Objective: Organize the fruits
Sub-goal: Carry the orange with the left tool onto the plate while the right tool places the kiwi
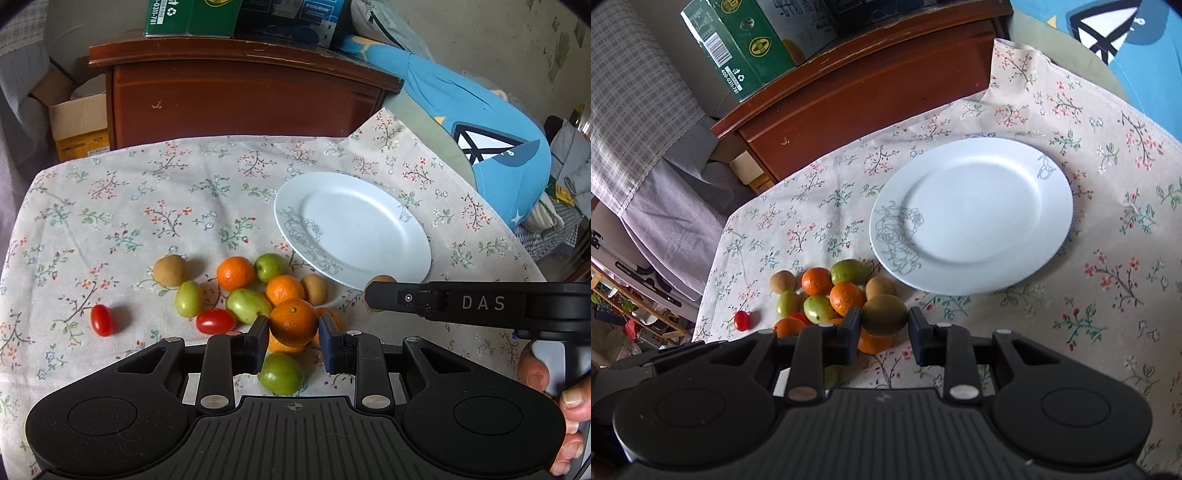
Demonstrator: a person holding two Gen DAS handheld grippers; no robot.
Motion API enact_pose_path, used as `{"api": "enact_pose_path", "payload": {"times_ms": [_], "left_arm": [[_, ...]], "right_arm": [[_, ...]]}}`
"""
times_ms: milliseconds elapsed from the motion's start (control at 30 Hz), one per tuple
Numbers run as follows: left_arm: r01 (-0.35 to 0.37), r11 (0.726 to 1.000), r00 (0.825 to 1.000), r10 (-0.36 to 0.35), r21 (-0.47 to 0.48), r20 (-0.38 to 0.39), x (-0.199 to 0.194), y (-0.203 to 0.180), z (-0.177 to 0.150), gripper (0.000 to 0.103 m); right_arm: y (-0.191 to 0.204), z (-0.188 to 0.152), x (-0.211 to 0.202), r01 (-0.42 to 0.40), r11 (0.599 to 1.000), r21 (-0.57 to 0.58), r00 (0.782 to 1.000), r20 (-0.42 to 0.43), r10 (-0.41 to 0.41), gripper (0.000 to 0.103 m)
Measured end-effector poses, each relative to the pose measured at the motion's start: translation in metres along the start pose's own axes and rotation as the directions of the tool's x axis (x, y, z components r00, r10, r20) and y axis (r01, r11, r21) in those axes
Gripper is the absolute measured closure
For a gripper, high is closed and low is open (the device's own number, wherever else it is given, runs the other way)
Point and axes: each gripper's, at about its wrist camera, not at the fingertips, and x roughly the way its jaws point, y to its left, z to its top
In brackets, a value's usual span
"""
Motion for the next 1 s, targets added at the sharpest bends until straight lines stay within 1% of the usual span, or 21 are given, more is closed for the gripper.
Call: {"api": "enact_pose_path", "payload": {"times_ms": [133,267,433,533,633,700,733,800,933,1000], "left_arm": [[0.023,1.0,1.0,-0.023,0.001,-0.003,0.013,-0.001,0.013,0.077],[0.041,0.999,0.999,-0.041,0.013,0.006,0.024,-0.002,0.028,0.077],[0.061,0.997,0.998,-0.062,0.043,0.015,0.043,-0.005,0.045,0.077],[0.079,0.995,0.997,-0.08,0.057,0.015,0.053,-0.008,0.052,0.077],[0.09,0.993,0.996,-0.092,0.07,0.014,0.063,-0.011,0.056,0.077],[0.093,0.993,0.996,-0.094,0.078,0.009,0.069,-0.013,0.058,0.077],[0.093,0.992,0.996,-0.094,0.084,0.007,0.072,-0.014,0.058,0.077],[0.093,0.991,0.995,-0.095,0.097,0.01,0.076,-0.017,0.058,0.077],[0.094,0.988,0.995,-0.097,0.12,0.024,0.078,-0.022,0.058,0.074],[0.075,0.99,0.997,-0.079,0.116,0.026,0.079,-0.022,0.058,0.066]], "right_arm": [[-0.013,0.012,0.009,0.016,1.0,0.025,1.0,-0.013,-0.016,0.075],[-0.022,0.02,0.017,0.049,0.999,0.02,0.999,-0.023,-0.048,0.075],[-0.035,0.027,0.029,0.033,0.996,0.088,0.998,-0.05,-0.029,0.075],[-0.036,0.028,0.035,0.048,0.995,0.088,0.997,-0.058,-0.043,0.075],[-0.041,0.029,0.038,0.06,0.992,0.112,0.997,-0.058,-0.054,0.075],[-0.044,0.03,0.04,0.071,0.99,0.118,0.997,-0.053,-0.065,0.074],[-0.046,0.031,0.04,0.074,0.99,0.12,0.996,-0.05,-0.068,0.072],[-0.049,0.033,0.041,0.077,0.988,0.135,0.996,-0.045,-0.071,0.072],[-0.056,0.037,0.038,0.07,0.984,0.164,0.997,-0.028,-0.066,0.072],[-0.06,0.04,0.035,0.078,0.981,0.176,0.997,-0.015,-0.077,0.071]]}}
